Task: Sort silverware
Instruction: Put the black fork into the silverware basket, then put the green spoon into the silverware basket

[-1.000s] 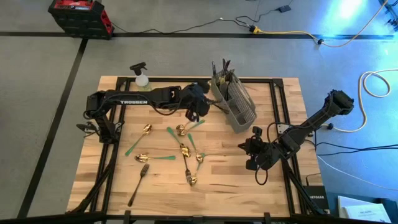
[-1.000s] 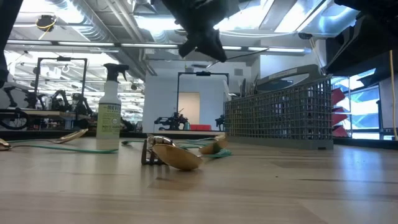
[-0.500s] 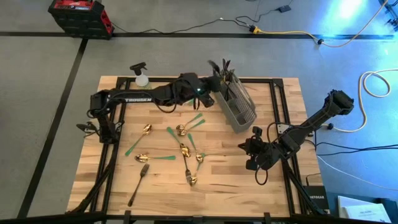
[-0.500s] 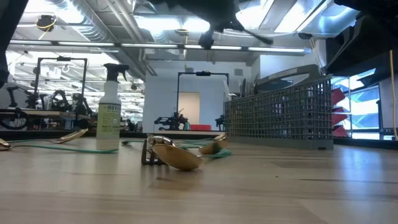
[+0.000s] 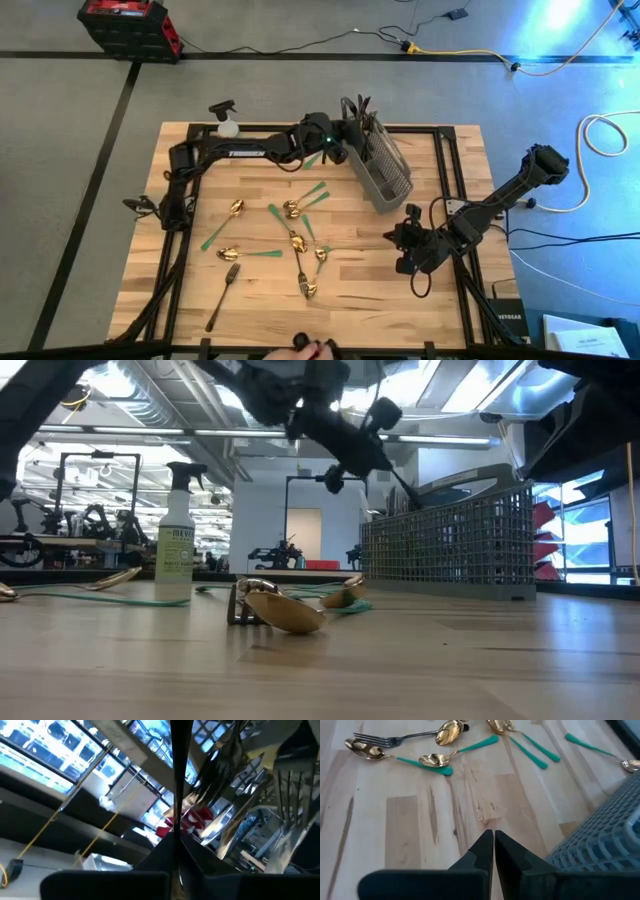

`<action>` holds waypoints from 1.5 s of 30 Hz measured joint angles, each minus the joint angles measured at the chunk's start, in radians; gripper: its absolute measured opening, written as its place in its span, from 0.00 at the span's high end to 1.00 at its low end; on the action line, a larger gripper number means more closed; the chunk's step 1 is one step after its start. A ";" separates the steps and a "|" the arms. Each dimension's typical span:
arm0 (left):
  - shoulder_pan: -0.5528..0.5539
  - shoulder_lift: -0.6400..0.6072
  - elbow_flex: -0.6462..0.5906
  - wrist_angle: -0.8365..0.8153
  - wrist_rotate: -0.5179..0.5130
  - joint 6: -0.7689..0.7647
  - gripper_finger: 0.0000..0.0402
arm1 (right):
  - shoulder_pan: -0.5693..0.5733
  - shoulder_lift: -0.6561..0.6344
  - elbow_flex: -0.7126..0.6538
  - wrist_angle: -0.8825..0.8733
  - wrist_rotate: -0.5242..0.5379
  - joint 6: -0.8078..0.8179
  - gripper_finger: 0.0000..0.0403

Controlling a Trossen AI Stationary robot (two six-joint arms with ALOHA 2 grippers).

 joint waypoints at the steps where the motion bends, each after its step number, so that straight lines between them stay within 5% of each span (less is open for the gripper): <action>1: 0.007 0.010 0.000 0.000 -0.007 -0.002 1.00 | 0.000 0.000 0.000 0.001 0.003 0.000 1.00; 11: 0.002 0.040 0.000 -0.008 -0.106 -0.047 0.98 | 0.000 0.000 0.000 0.001 0.003 0.000 1.00; 29: -0.035 0.039 0.000 0.086 -0.117 -0.133 0.70 | 0.000 0.000 0.000 0.001 0.004 -0.002 1.00; 37: -0.101 0.028 0.000 0.442 -0.443 -0.288 0.70 | 0.000 0.000 0.000 0.001 0.004 -0.001 1.00; 42: -0.108 -0.030 -0.030 0.367 -0.684 -0.583 0.70 | 0.000 0.000 0.000 0.011 0.007 0.004 1.00; 45: -0.114 -0.081 -0.087 0.212 -0.716 -0.861 0.70 | 0.000 0.000 0.000 0.047 0.043 0.001 1.00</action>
